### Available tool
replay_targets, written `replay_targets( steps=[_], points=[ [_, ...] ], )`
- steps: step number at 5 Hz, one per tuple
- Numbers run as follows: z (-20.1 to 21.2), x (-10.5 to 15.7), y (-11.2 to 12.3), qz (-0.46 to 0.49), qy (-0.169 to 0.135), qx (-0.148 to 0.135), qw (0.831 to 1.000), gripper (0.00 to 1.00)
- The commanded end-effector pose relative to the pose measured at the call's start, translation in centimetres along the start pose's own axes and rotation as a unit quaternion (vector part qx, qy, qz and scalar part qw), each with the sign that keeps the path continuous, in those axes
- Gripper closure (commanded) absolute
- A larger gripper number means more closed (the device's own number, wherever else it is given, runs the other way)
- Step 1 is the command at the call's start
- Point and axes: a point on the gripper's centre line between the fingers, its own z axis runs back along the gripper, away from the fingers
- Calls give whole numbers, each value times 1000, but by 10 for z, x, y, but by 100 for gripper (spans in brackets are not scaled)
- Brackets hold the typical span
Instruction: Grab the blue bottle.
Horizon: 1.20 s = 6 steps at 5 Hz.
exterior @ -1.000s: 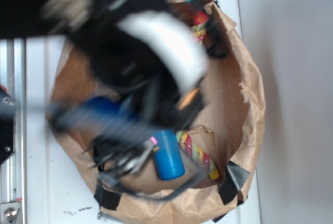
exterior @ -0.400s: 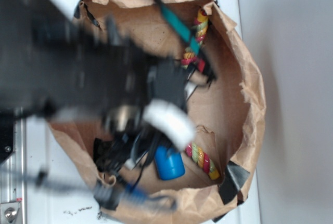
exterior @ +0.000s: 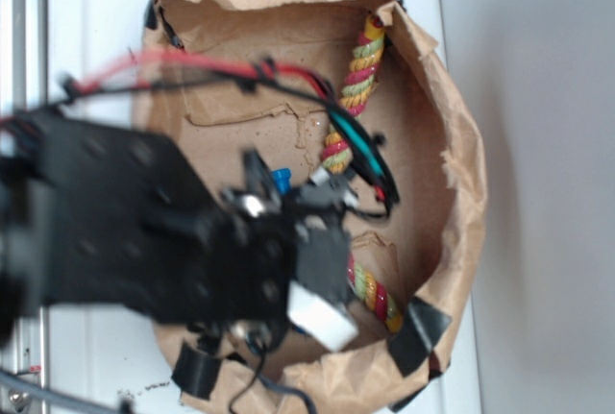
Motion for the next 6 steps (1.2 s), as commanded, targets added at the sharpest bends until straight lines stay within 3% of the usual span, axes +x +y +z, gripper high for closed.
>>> replay_targets(
  steps=[1,3,4,5,6],
  points=[
    [-25,21,-3,-4,20,-35,999,0],
    [-44,10,1,-12,31,-27,999,0],
    [-30,4,-6,4,15,-20,1000,100],
    [-2,0,1,33,-10,-29,999,100],
    [35,-7,25,96,-26,-41,994,100]
  ],
)
